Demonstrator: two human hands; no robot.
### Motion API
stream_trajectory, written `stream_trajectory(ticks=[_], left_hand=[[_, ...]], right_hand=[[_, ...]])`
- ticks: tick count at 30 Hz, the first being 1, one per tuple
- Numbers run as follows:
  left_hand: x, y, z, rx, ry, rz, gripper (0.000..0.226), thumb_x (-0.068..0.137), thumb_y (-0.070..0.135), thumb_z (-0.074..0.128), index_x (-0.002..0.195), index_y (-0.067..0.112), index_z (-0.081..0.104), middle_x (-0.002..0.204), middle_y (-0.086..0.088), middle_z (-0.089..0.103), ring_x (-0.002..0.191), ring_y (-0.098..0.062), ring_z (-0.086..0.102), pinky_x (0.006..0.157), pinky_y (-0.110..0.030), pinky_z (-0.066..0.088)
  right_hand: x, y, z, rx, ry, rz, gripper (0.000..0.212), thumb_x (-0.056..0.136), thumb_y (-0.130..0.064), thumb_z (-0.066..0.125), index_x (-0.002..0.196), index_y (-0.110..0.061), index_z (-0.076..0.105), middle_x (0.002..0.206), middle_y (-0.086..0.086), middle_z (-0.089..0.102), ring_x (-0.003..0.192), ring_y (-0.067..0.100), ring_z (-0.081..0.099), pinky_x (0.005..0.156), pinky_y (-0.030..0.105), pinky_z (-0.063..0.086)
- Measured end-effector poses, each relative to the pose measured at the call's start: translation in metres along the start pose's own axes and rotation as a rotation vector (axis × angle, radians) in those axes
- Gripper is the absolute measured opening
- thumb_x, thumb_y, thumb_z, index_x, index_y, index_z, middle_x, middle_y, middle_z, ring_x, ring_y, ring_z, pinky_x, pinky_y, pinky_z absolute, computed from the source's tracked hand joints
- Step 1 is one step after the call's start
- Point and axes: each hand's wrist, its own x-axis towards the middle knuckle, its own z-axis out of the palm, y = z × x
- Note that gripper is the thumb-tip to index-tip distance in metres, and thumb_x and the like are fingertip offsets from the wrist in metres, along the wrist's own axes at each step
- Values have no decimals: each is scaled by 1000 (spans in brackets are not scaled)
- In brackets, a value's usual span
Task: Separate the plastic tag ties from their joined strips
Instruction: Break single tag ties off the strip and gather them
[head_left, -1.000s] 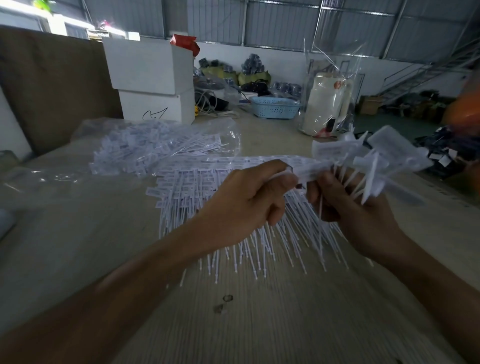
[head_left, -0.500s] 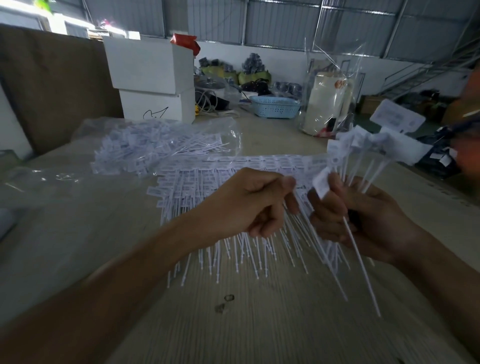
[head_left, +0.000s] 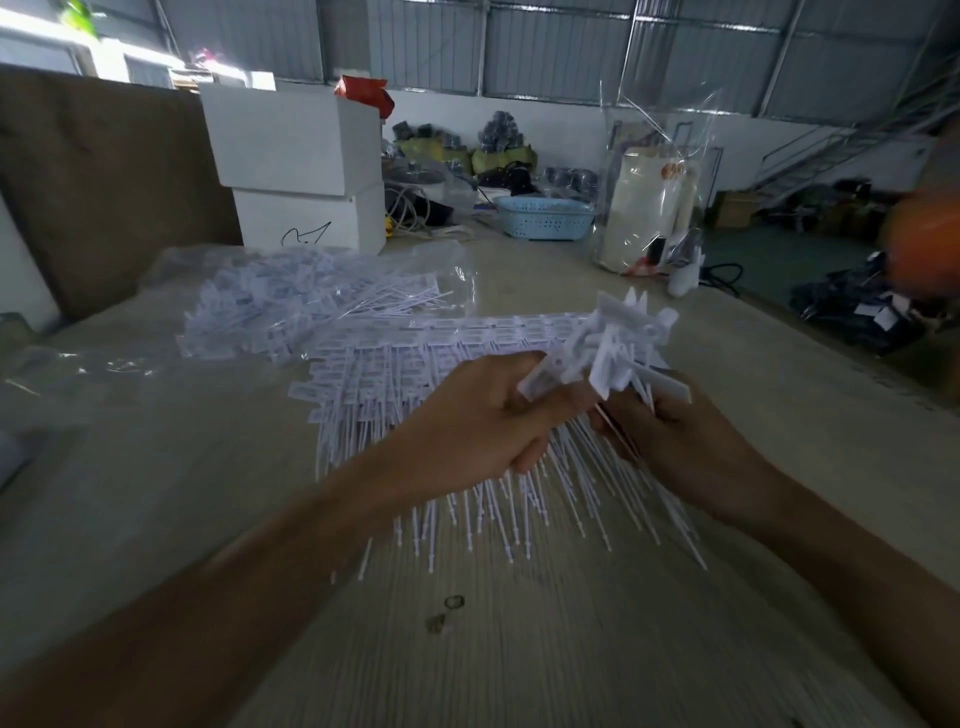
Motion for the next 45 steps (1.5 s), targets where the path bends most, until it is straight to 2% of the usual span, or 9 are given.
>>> stream_trajectory(ticks=[7, 11, 19, 26, 30, 33, 36, 42, 45], left_hand=[[1, 3, 2, 23, 37, -39, 39, 105, 30, 42, 76, 16, 64, 50, -4, 61, 38, -2, 49, 51, -9, 37], [2, 3, -3, -181, 82, -63, 46, 107, 30, 39, 79, 4, 64, 53, -16, 60, 40, -21, 46, 49, -24, 41], [6, 0, -7, -225, 164, -33, 41, 107, 30, 38, 85, 3, 59, 59, -17, 60, 43, -25, 46, 43, -19, 36], [5, 4, -14, -261, 253, 46, 64, 82, 79, 38, 133, 40, 39, 124, 4, 58, 104, -9, 65, 76, -33, 61], [7, 19, 3, 14, 214, 264, 68, 83, 75, 49, 143, 53, 27, 143, 11, 39, 124, -1, 47, 86, -25, 54], [7, 15, 17, 364, 231, 241, 44, 98, 54, 38, 137, 39, 49, 141, 8, 42, 129, -9, 36, 96, -27, 41], [4, 11, 17, 372, 244, 194, 49, 99, 56, 32, 136, 32, 53, 133, 7, 50, 125, -13, 40, 97, -37, 44], [9, 12, 17, 813, 406, 463, 47, 89, 60, 57, 104, 17, 71, 112, -10, 61, 97, -27, 53, 73, -40, 50], [10, 11, 11, 785, 527, 472, 44, 96, 50, 53, 77, 14, 71, 81, -5, 61, 72, -20, 54, 54, -35, 48]], right_hand=[[2, 2, 4, -39, -15, -128, 45, 103, -30, 42, 63, -43, 56, 53, -21, 50, 47, -3, 43, 51, 7, 31], [2, 1, 2, 9, -33, -97, 36, 104, -11, 42, 72, -19, 58, 60, -13, 57, 56, 0, 51, 60, 8, 38], [4, 9, -3, -23, -125, -19, 41, 105, -28, 37, 77, -5, 55, 60, -2, 53, 51, 6, 47, 55, 19, 40], [6, 5, -1, -187, -2, -253, 19, 99, -43, 51, 82, -37, 57, 66, -30, 57, 58, -8, 54, 56, 6, 36], [10, 24, -1, -324, -70, -180, 22, 99, -11, 57, 94, -30, 67, 83, -11, 69, 78, 8, 65, 72, 37, 53], [9, 29, 4, -359, -90, -203, 17, 97, -10, 56, 110, -11, 67, 92, 15, 71, 85, 33, 69, 77, 56, 53], [7, 24, 5, -354, -65, -245, 23, 95, -22, 45, 101, -35, 63, 74, 6, 66, 67, 17, 64, 64, 38, 54], [4, 18, 10, -183, -95, -213, 16, 100, -14, 50, 100, -24, 63, 88, 13, 71, 82, 32, 69, 71, 55, 54], [0, 15, 11, -205, -134, -201, 26, 103, -25, 49, 96, -7, 65, 67, 1, 64, 55, 13, 57, 54, 30, 45]])
